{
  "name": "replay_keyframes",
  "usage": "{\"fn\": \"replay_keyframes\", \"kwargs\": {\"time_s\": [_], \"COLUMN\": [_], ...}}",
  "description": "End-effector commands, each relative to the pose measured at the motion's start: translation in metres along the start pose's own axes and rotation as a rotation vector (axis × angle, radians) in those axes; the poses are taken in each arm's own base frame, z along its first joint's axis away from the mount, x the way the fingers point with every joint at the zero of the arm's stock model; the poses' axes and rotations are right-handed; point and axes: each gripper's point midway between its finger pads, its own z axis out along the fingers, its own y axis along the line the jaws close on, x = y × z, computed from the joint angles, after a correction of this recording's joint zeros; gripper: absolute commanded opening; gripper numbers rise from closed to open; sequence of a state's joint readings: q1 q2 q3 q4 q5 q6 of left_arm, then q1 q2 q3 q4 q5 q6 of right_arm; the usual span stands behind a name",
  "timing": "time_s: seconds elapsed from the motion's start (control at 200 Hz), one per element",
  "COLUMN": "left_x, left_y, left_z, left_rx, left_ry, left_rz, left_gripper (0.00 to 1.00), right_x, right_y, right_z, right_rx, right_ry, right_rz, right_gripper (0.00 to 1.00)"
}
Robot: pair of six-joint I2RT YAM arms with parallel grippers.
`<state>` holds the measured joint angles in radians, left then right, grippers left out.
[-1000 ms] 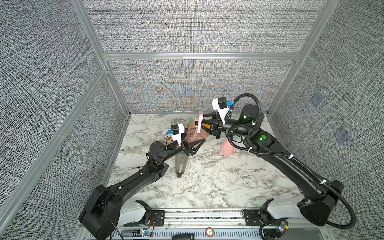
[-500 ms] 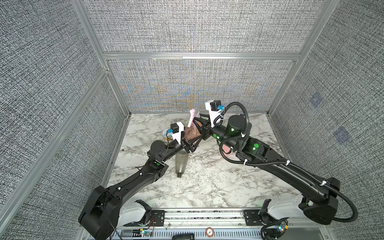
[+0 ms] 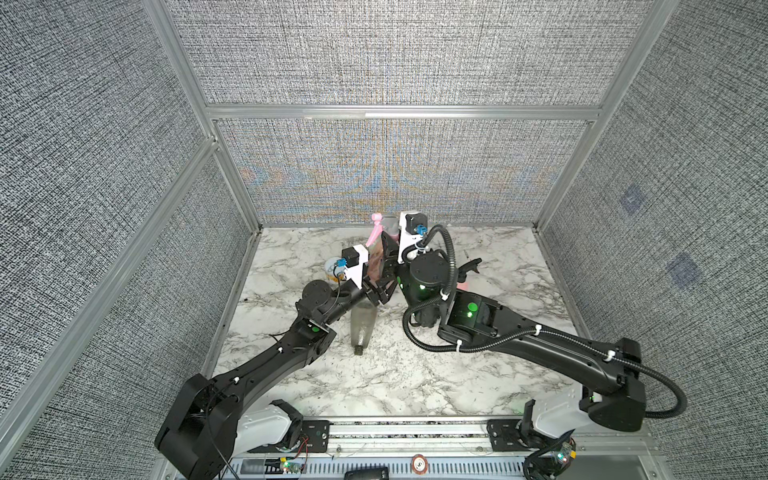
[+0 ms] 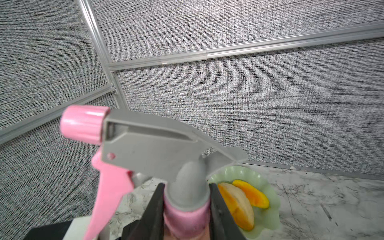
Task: Attach spray nozzles to spray bottles
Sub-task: Screw the spray nozzle on the spray bottle.
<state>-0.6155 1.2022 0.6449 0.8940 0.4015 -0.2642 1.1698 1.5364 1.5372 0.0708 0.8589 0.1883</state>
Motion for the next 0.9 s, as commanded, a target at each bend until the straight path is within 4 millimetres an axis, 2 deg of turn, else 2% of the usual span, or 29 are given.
{"fn": "replay_keyframes", "kwargs": {"time_s": [0.0, 0.085, 0.175, 0.3, 0.415, 0.52, 0.685, 0.805, 0.895], "left_x": [-0.013, -0.012, -0.011, -0.012, -0.013, -0.014, -0.013, -0.015, -0.016], "left_y": [-0.017, -0.014, -0.012, -0.013, -0.013, -0.015, -0.016, -0.018, -0.024], "left_z": [-0.001, -0.001, -0.002, -0.003, -0.005, -0.005, -0.005, -0.005, -0.005], "left_rx": [0.074, 0.055, 0.043, 0.048, 0.053, 0.069, 0.08, 0.093, 0.128], "left_ry": [-0.044, -0.044, -0.047, -0.057, -0.068, -0.075, -0.079, -0.085, -0.083], "left_rz": [0.069, 0.075, 0.071, 0.063, 0.051, 0.034, 0.018, 0.01, -0.001], "left_gripper": [0.6, 0.6, 0.59, 0.59, 0.59, 0.6, 0.6, 0.6, 0.6], "right_x": [0.03, 0.029, 0.027, 0.012, -0.004, -0.007, -0.001, 0.004, 0.006], "right_y": [0.017, 0.021, 0.031, 0.034, 0.025, 0.024, 0.015, 0.007, -0.009], "right_z": [0.001, 0.001, -0.004, -0.021, -0.041, -0.053, -0.064, -0.077, -0.086], "right_rx": [-0.04, -0.052, -0.128, -0.247, -0.306, -0.363, -0.384, -0.437, -0.492], "right_ry": [0.071, 0.071, 0.078, 0.073, 0.053, 0.077, 0.125, 0.161, 0.179], "right_rz": [-0.079, -0.077, -0.069, -0.048, -0.025, -0.044, -0.071, -0.101, -0.132], "right_gripper": [0.0, 0.01, 0.09, 0.35, 0.53, 0.65, 0.74, 0.76, 0.75]}}
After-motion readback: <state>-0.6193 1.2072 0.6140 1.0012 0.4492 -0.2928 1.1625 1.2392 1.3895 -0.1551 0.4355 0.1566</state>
